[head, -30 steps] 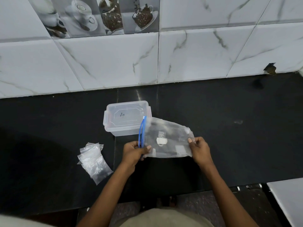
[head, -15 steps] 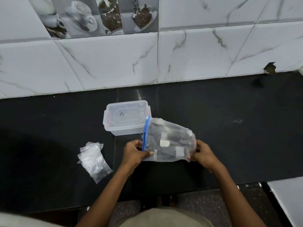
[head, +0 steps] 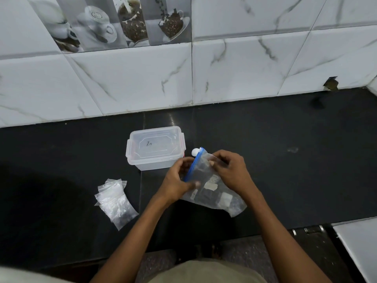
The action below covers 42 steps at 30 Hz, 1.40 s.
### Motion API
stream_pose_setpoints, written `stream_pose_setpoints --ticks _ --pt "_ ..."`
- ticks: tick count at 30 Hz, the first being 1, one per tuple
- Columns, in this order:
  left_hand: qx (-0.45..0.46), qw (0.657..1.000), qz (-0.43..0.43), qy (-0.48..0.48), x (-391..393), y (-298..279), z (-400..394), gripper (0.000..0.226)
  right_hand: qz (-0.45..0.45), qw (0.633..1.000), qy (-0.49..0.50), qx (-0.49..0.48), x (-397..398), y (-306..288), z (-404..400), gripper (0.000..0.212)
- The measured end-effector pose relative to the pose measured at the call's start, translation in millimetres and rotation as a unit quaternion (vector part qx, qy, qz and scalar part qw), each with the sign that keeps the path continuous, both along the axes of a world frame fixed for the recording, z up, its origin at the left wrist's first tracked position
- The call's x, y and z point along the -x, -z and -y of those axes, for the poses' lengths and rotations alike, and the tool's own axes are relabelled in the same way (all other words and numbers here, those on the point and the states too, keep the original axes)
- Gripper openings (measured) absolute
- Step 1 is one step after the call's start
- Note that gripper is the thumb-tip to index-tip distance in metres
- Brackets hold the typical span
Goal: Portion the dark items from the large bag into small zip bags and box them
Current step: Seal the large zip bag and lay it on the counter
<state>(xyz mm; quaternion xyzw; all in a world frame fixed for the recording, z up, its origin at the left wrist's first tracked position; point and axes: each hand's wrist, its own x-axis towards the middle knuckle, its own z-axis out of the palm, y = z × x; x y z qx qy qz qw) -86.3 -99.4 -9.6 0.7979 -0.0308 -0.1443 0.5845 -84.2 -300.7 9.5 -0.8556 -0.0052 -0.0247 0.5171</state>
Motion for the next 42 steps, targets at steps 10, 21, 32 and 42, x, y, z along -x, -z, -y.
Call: stream_pose_setpoints --ticks 10,21,32,42 --pt "0.048 0.983 0.144 -0.107 -13.5 -33.6 33.9 0.013 0.060 0.997 -0.007 -0.053 3.0 -14.7 -8.0 0.005" --pt "-0.001 0.980 0.175 -0.096 -7.8 -29.9 39.2 0.012 0.065 0.998 -0.004 0.007 0.4 -17.5 1.8 0.009" --pt "-0.014 0.980 0.162 -0.113 -10.3 -26.3 35.3 0.007 0.106 0.993 -0.039 0.015 2.5 -11.6 -3.5 0.019" --pt "-0.074 0.977 0.181 -0.081 -5.4 -18.0 24.1 0.008 0.108 0.981 0.117 -0.112 -3.5 -6.3 8.0 0.017"
